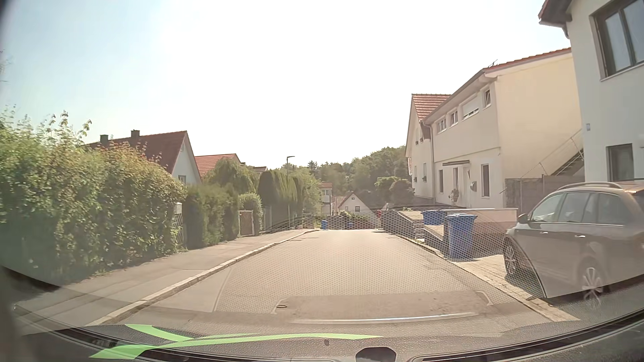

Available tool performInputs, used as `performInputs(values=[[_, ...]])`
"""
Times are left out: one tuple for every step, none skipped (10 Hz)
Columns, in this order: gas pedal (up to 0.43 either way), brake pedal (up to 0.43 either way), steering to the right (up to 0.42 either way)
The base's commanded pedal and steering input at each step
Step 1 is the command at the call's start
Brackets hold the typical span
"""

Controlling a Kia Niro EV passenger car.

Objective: Follow the waypoints while adhering to traffic rules and regulations

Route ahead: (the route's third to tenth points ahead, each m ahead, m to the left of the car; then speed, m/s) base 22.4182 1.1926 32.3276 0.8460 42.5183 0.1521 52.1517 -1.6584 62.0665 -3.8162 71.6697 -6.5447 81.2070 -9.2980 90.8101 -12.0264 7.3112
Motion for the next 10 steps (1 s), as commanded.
performInputs(values=[[0.02, 0.0, 0.008], [0.008, 0.0, 0.007], [0.0, 0.0, 0.007], [0.0, 0.0, 0.006], [0.0, 0.0, 0.005], [0.0, 0.0, 0.004], [0.0, 0.0, 0.004], [0.0, 0.0, 0.003], [0.0, 0.0, 0.0], [0.0, 0.0, -0.001]])
